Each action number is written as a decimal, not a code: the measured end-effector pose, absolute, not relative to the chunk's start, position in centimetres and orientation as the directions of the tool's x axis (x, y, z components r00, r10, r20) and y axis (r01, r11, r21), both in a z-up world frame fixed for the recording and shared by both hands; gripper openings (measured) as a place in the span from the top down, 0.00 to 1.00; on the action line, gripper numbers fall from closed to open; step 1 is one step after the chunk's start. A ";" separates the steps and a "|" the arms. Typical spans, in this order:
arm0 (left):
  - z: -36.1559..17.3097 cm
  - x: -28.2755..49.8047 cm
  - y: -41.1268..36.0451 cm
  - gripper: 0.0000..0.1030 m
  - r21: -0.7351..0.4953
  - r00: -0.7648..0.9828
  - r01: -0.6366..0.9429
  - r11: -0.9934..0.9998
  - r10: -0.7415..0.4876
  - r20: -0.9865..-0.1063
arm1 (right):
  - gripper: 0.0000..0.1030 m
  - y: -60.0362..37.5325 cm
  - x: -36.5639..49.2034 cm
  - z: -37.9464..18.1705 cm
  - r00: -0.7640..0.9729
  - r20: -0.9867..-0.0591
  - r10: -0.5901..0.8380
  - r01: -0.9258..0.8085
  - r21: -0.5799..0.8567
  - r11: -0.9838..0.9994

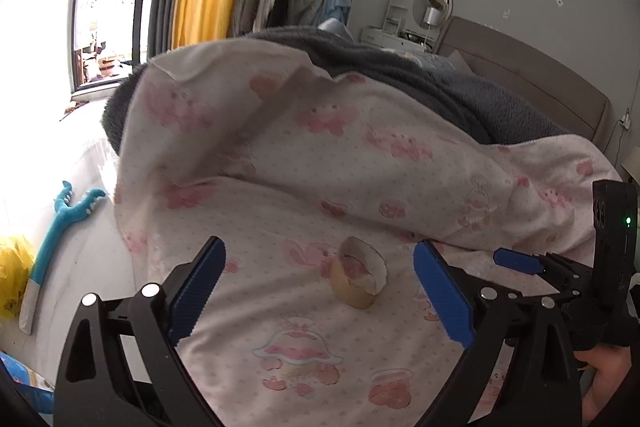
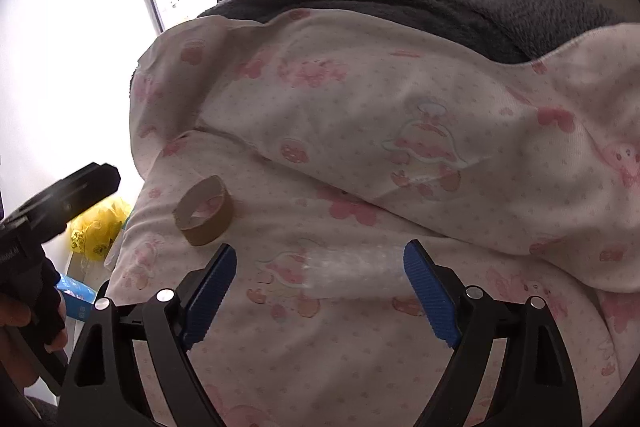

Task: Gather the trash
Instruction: 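Grasp the second cardboard tube with left gripper while right grasps the bubble wrap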

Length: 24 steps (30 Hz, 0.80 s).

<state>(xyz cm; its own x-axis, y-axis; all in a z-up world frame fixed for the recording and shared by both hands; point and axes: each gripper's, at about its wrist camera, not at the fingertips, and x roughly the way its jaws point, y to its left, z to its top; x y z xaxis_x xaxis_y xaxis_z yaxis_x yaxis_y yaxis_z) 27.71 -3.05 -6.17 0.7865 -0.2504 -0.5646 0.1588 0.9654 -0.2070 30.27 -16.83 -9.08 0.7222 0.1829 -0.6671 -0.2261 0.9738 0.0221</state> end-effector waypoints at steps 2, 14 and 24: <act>-6.8 28.1 -3.6 0.07 -0.206 0.770 0.166 0.964 -0.257 -0.584 | 0.16 -17.3 30.5 -9.2 0.722 -0.669 0.176 -0.217 0.023 0.976; -9.6 29.4 -6.4 0.19 -0.229 0.713 0.194 0.954 -0.297 -0.635 | 0.16 -18.9 30.6 -10.4 0.697 -0.694 0.184 -0.219 0.039 0.975; -11.2 30.3 -7.3 0.46 -0.208 0.675 0.188 0.960 -0.280 -0.682 | 0.34 -18.3 31.2 -11.4 0.663 -0.729 0.170 -0.235 0.012 0.972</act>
<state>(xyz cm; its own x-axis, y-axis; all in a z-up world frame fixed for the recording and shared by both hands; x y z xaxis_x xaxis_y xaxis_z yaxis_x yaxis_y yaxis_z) 30.33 -7.32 -11.20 0.6753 -0.2797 -0.6824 0.1879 0.9600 -0.2076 31.17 -18.30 -11.42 0.6628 0.1696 -0.7293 -0.2349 0.9719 0.0125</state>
